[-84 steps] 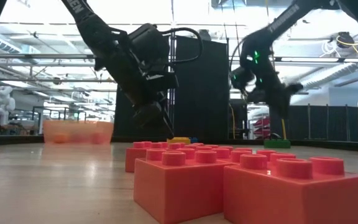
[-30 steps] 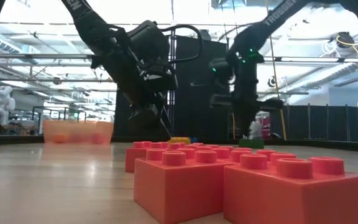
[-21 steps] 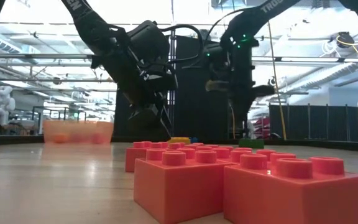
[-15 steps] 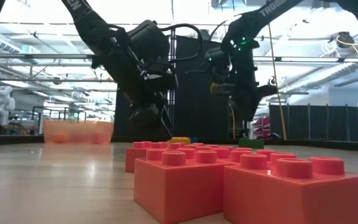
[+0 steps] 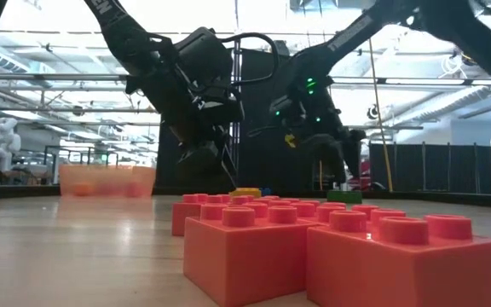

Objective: Sort blocks by size
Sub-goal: Put the green 8 stud game piece into the blue bin

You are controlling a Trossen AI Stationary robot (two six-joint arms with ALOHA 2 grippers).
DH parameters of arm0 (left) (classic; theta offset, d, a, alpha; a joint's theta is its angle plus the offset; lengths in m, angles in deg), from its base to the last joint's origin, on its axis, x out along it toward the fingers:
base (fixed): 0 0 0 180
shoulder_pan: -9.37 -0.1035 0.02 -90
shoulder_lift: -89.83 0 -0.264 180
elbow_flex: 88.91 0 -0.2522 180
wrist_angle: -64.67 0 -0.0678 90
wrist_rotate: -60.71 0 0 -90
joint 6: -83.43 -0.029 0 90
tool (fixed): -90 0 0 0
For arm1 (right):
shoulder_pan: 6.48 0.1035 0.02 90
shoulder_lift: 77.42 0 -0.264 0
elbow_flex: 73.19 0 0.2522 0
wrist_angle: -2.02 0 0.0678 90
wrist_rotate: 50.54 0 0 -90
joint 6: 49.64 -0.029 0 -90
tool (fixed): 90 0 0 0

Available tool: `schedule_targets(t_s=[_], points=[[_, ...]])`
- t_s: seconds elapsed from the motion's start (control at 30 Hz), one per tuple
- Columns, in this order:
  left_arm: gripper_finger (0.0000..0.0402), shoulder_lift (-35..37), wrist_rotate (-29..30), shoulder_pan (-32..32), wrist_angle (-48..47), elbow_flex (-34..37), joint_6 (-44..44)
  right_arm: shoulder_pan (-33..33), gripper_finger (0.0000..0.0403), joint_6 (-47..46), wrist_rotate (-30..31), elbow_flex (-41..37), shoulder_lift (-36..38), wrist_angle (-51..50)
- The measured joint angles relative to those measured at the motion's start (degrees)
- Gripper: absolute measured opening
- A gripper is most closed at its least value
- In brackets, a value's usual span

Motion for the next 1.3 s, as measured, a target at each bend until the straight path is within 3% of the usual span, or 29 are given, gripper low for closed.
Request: schedule_targets(t_s=[0.27, 0.63, 0.83, 1.03, 1.3], points=[[0.0272, 0.0, 0.0, 0.0, -0.8, 0.0, -0.2, 0.8, 0.0292, 7.3, 0.4, 12.3, -10.8, -8.2], [0.0272, 0.0, 0.0, 0.0, -1.0, 0.0, -1.1, 0.7, 0.028, 10.2, -1.3, 13.1, -14.6, -8.1], [0.0272, 0.0, 0.0, 0.0, -1.1, 0.0, -1.0, 1.1, 0.0229, 10.9, -4.9, 13.2, -15.8, -7.3], [0.0272, 0.0, 0.0, 0.0, -1.1, 0.0, -1.0, 1.3, 0.0118, 10.6, -4.7, 13.2, -15.4, -7.3], [0.0272, 0.0, 0.0, -0.1, -1.3, 0.0, -1.0, 1.4, 0.0118, 8.1, -1.1, 13.0, -14.0, -6.5]])
